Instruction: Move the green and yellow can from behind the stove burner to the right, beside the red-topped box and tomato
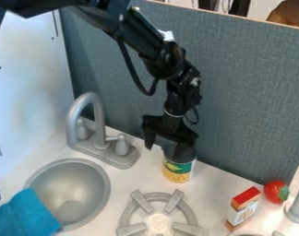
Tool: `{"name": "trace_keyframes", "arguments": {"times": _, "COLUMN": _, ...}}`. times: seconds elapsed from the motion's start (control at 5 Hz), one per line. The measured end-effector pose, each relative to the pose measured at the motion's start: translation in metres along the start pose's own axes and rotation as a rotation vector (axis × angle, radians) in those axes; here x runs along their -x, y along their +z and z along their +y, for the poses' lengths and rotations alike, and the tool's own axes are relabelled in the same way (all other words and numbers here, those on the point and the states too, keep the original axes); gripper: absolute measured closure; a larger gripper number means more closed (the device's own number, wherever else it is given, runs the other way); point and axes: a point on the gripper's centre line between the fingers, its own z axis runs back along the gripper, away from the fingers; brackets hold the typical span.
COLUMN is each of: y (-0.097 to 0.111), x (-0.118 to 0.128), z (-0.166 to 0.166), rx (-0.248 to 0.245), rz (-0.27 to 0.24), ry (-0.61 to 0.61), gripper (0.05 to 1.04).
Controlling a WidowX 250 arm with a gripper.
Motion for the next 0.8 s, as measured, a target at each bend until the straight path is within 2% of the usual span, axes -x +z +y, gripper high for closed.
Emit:
{"name": "trace_keyframes", "arguments": {"times": 0.6, "y": -0.016, "x": -0.011, "z": -0.006, "rx": -0.007, "rz": 0.025, "ry": 0.011, "gripper": 0.084}}
{"name": "trace_keyframes", "arguments": {"times": 0.8, "y": -0.017, "x": -0.014, "z": -0.01, "rx": 0.006, "rz": 0.026, "ry": 0.011, "gripper": 0.084}}
